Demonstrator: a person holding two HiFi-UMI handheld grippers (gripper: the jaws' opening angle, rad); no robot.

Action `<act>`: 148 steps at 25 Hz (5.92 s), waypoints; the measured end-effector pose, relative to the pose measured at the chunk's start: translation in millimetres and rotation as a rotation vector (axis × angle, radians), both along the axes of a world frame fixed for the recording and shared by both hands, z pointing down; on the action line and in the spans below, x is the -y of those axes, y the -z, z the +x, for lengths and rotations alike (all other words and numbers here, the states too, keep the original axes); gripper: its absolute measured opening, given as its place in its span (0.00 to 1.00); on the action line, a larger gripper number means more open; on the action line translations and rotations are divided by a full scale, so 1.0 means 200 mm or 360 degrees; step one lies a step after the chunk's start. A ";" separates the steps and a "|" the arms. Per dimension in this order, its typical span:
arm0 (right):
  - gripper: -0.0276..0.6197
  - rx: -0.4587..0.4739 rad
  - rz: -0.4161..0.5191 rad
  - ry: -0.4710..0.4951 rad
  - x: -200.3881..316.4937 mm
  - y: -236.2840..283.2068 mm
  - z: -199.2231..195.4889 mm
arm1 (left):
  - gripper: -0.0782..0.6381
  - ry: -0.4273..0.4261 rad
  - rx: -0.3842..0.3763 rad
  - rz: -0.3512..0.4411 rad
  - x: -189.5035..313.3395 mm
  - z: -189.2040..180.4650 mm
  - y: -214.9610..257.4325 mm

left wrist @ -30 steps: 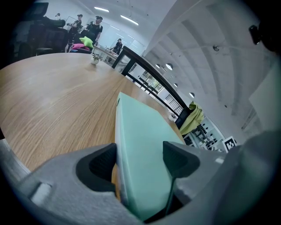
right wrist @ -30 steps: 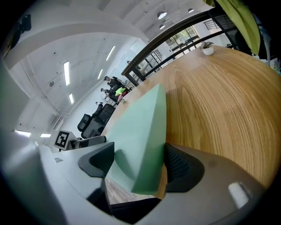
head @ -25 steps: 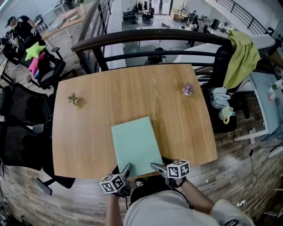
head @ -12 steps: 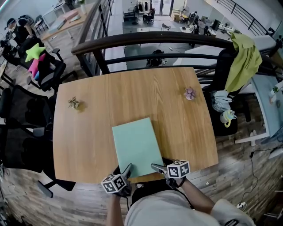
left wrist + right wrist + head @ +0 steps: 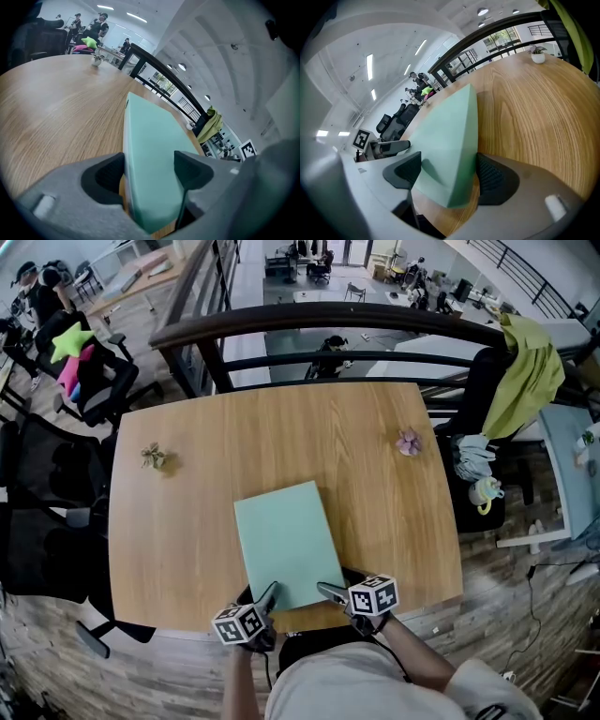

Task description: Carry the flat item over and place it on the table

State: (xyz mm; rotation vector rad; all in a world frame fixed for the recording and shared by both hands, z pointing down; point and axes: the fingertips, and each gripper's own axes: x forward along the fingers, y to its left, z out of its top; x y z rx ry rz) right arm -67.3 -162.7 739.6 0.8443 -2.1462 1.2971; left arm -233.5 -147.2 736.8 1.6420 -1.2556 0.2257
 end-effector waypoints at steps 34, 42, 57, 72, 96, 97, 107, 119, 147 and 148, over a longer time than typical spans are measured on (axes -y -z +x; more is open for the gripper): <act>0.66 -0.0185 0.0207 0.0116 0.53 -0.09 -0.15 | 0.59 0.0016 0.0081 0.0068 0.53 -0.11 -0.09; 0.66 -0.0201 0.0206 0.0098 0.58 -0.11 -0.16 | 0.59 -0.0013 0.0090 0.0075 0.58 -0.13 -0.11; 0.64 -0.0221 0.0198 0.0096 0.62 -0.13 -0.16 | 0.60 -0.0052 0.0092 0.0050 0.62 -0.13 -0.15; 0.63 -0.0263 0.0220 0.0088 0.62 -0.14 -0.16 | 0.60 -0.0104 0.0142 0.0061 0.63 -0.15 -0.14; 0.61 -0.0290 0.0299 0.0077 0.55 -0.09 -0.11 | 0.60 -0.0004 0.0312 0.0129 0.50 -0.22 -0.06; 0.61 -0.0292 0.0302 0.0078 0.54 -0.08 -0.11 | 0.60 -0.0001 0.0315 0.0125 0.48 -0.21 -0.07; 0.59 -0.0277 0.0326 0.0068 0.42 -0.05 -0.09 | 0.60 0.0000 0.0356 0.0115 0.33 -0.18 -0.05; 0.54 -0.0272 0.0346 0.0074 0.18 -0.01 -0.04 | 0.60 -0.0022 0.0386 0.0124 0.11 -0.06 -0.02; 0.19 -0.0323 0.0450 0.0090 -0.20 0.09 -0.09 | 0.13 -0.0081 0.0588 0.0280 -0.19 0.10 0.15; 0.17 -0.0326 0.0459 0.0089 -0.21 0.10 -0.09 | 0.11 -0.0076 0.0597 0.0291 -0.19 0.10 0.16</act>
